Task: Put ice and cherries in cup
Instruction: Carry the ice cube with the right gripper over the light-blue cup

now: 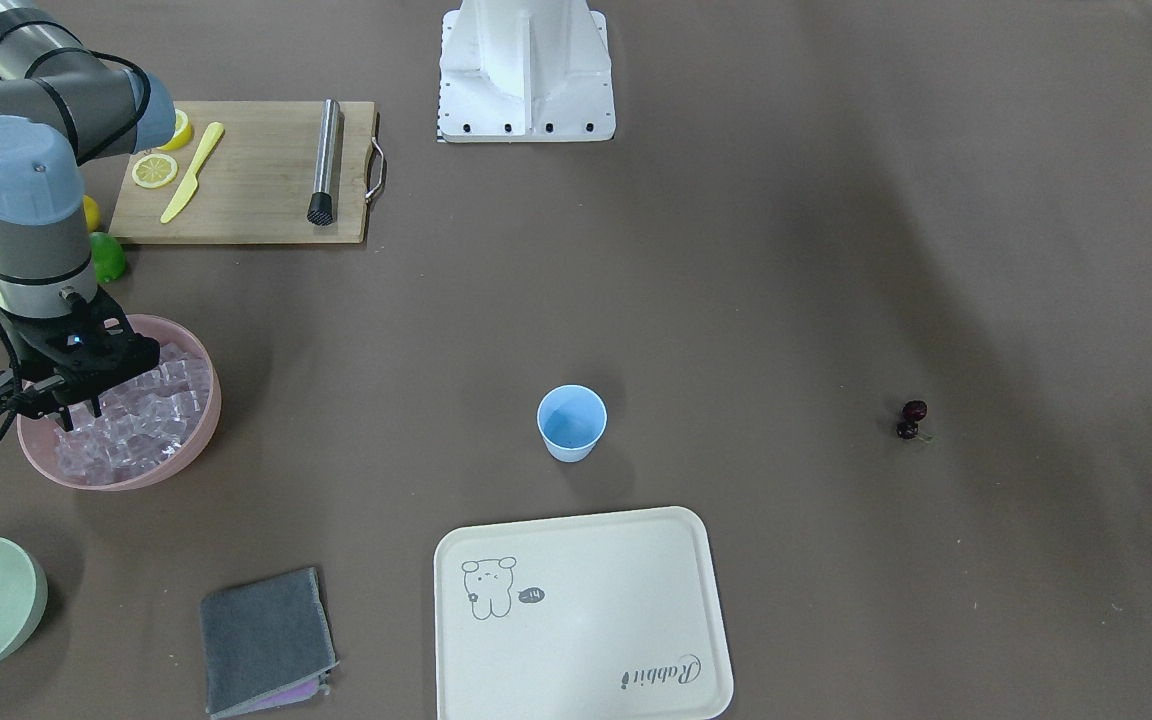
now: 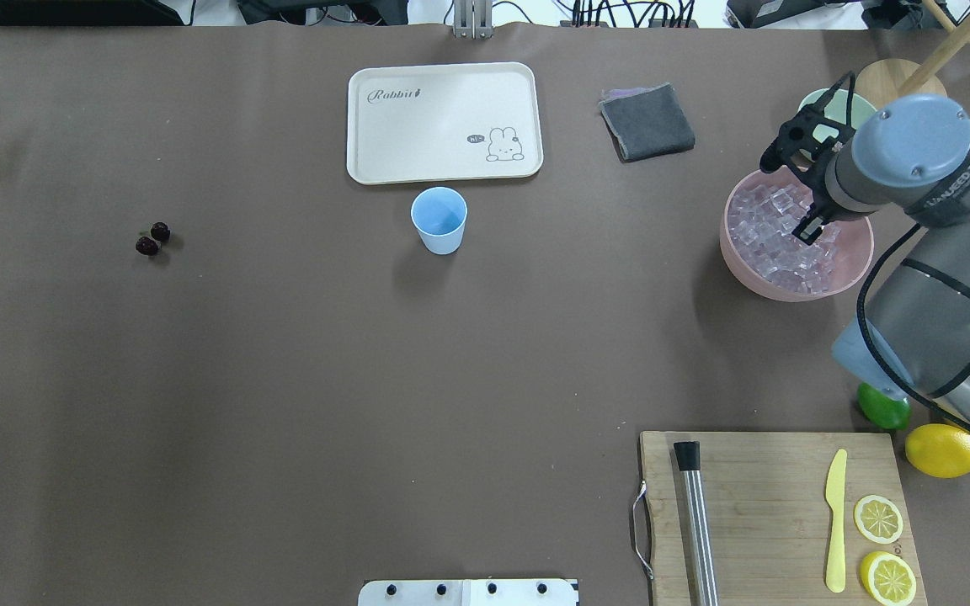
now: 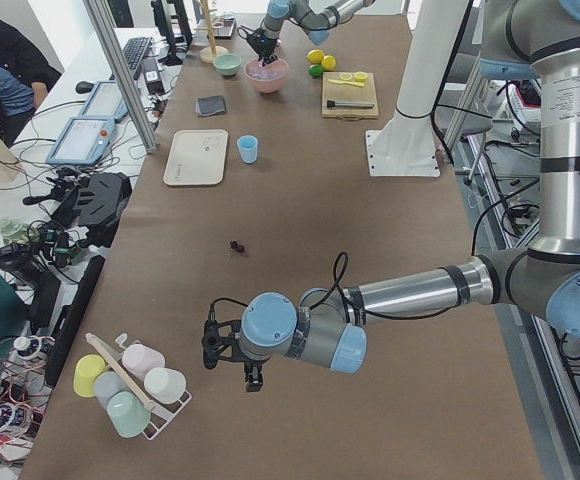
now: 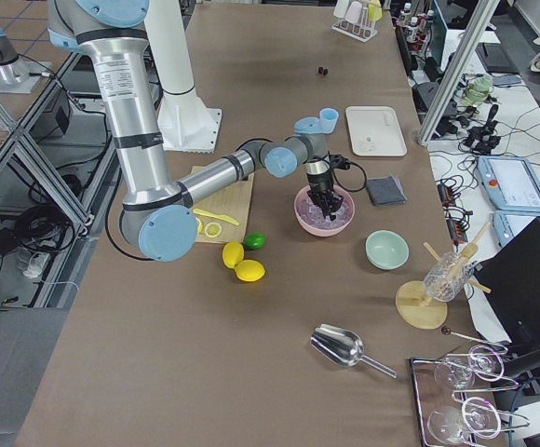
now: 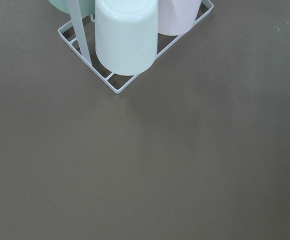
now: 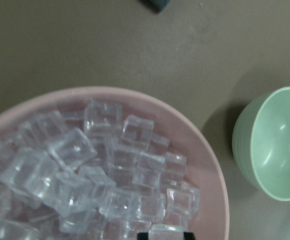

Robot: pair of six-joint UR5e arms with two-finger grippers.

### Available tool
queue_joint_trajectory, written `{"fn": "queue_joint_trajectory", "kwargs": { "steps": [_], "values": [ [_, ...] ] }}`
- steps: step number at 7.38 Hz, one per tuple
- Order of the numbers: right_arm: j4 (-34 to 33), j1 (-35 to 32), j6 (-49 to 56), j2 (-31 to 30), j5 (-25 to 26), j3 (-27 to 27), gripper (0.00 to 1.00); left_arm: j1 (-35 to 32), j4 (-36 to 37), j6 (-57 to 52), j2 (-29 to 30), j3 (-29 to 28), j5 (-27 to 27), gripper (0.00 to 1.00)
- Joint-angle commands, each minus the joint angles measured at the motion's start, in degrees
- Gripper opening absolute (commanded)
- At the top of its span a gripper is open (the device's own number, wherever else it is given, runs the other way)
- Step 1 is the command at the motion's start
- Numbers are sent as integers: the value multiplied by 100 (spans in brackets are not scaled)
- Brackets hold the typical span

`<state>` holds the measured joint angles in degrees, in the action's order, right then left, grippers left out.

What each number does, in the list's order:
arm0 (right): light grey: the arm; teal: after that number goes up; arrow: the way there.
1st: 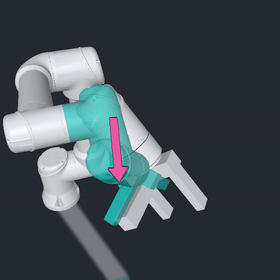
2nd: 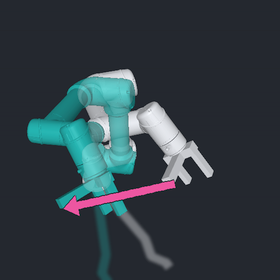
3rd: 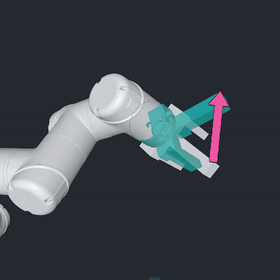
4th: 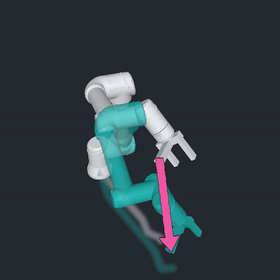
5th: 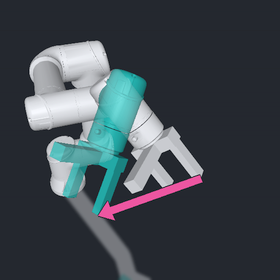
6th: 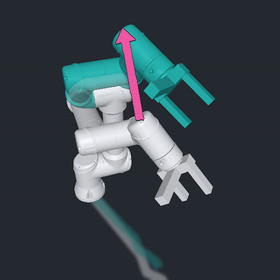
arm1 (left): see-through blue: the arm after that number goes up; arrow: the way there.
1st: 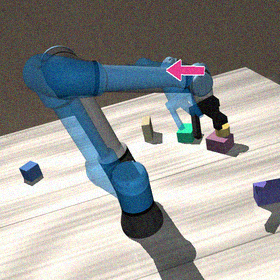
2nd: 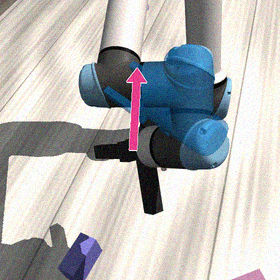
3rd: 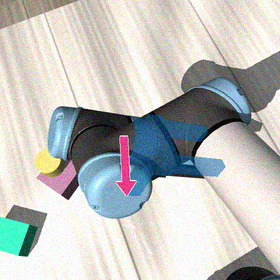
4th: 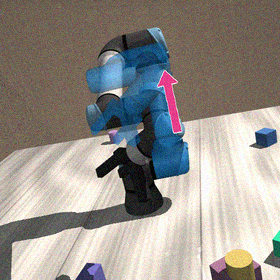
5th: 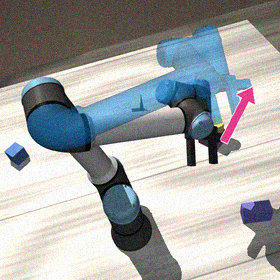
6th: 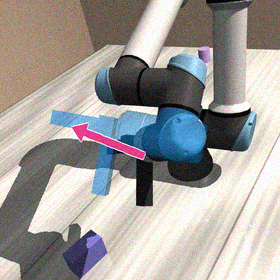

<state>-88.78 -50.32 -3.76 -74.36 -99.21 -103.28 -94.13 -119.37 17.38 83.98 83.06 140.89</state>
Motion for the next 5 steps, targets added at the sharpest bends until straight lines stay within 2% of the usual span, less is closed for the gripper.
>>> {"fn": "queue_joint_trajectory", "kwargs": {
  "steps": [1,2,4,5],
  "values": [
    [-1060,-111,-961,840,-668,-368,25,0,-69,-7,-22,-9,0,98],
    [-1097,334,-1970,1375,-670,-281,25,-9,-69,-7,-22,-1,0,98],
    [-1027,1065,-3686,2736,-591,515,25,-9,-69,2,-13,17,0,98],
    [-662,1329,-4320,3143,-399,937,25,0,-78,2,-4,17,0,98]
  ]
}}
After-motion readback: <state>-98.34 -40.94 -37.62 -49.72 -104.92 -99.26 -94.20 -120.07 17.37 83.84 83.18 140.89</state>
